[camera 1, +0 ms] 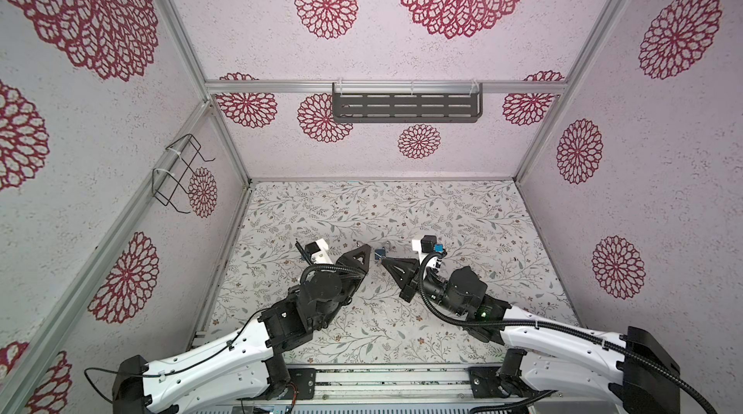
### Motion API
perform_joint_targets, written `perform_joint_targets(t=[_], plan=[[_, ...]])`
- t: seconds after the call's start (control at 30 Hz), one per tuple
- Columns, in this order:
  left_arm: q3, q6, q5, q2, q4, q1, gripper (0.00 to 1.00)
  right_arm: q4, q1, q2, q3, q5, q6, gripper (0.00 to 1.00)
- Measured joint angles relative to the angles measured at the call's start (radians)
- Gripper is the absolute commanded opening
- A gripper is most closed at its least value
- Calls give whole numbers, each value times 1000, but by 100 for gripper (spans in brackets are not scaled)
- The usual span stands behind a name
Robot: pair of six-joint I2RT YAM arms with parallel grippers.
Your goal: Unlock with the key
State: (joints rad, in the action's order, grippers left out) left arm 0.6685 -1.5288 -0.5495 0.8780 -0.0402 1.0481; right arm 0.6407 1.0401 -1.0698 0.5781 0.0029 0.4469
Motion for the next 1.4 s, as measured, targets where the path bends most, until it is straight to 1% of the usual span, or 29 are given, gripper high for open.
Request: perform_joint_targets(t=[0.4,0.77,1.0,1.4], plan=[[0,0,11,7,-6,-2,0,-32,2,-24,41,-2,0,0],[0,0,11,6,-4,-2,0,-34,3,-24,38,5,-1,0],[0,0,14,4,-8,-2,0,-50,3,-12,5,5,-1,0],[0,-1,18,4,-8,-3,0,-56,3,-13,10,3,-2,0]])
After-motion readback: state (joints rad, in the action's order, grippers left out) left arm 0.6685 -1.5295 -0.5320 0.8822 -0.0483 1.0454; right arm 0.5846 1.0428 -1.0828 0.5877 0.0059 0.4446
